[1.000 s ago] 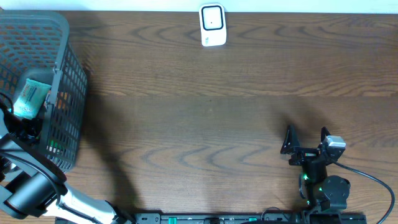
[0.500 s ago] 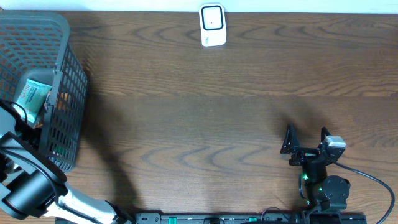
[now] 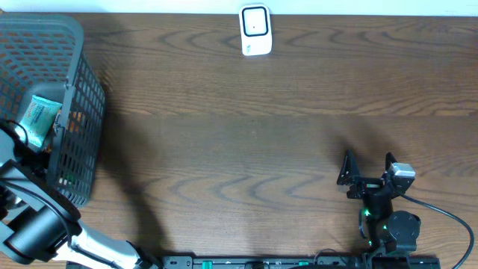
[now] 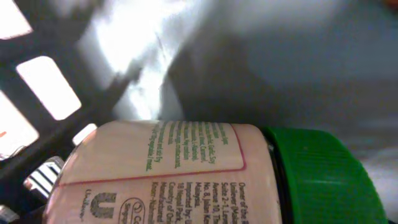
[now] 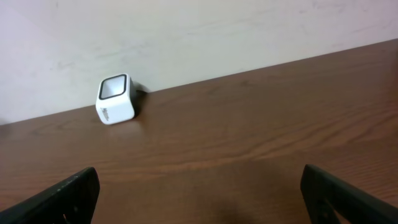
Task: Scan the item barcode
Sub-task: 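Lift the jar out and place it on the table near the scanner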
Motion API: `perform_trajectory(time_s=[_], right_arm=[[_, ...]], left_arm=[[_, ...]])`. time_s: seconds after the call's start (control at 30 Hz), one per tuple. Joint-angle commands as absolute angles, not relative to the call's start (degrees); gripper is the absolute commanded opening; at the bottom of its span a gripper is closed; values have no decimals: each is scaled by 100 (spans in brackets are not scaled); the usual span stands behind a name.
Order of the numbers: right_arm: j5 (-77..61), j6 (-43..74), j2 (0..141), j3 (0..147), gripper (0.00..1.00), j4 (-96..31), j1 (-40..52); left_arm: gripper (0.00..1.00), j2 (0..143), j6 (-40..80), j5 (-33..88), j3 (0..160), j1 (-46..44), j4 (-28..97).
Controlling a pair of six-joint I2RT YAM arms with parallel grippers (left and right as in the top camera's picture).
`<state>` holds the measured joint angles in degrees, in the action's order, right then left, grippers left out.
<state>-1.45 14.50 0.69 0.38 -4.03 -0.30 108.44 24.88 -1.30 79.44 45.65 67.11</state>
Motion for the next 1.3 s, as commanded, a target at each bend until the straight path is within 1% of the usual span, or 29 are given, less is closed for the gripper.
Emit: perform_trajectory(time_s=[0.0, 0.17, 0.33, 0.47, 0.57, 0.67, 0.77, 0.83, 0.97, 1.17, 1.27], right_arm=[[-93, 1496, 38, 32, 99, -427, 84], [-95, 1496, 38, 32, 99, -427, 84], [-95, 1496, 38, 32, 99, -427, 84], [-95, 1496, 38, 32, 99, -427, 84], [-93, 1496, 38, 32, 99, -427, 84], [-93, 1496, 38, 32, 99, -427, 84], [-95, 1496, 38, 32, 99, -427, 84], [-95, 1496, 38, 32, 99, -427, 84], [-93, 1496, 38, 32, 99, -427, 84], [-95, 1496, 38, 32, 99, -427, 84], [-93, 1496, 38, 32, 99, -427, 84]], left_arm=[[86, 10433, 2515, -191, 8462, 4589, 6829], [84, 9924, 2515, -143, 8997, 4589, 7050], [84, 9157, 2519, 480, 9349, 4589, 7065], [84, 8475, 2521, 1262, 9515, 4589, 6945], [84, 7940, 2617, 2211, 9548, 4589, 6637], [84, 7496, 2980, 3142, 9548, 4552, 6184], [84, 7227, 3470, 3645, 9548, 4294, 5800], [84, 7140, 3697, 3704, 9548, 3907, 5610], [85, 7218, 3913, 3642, 9546, 2733, 5328], [85, 7863, 4128, 2154, 9544, 462, 4882], [84, 8381, 4123, 1660, 9544, -475, 4563]])
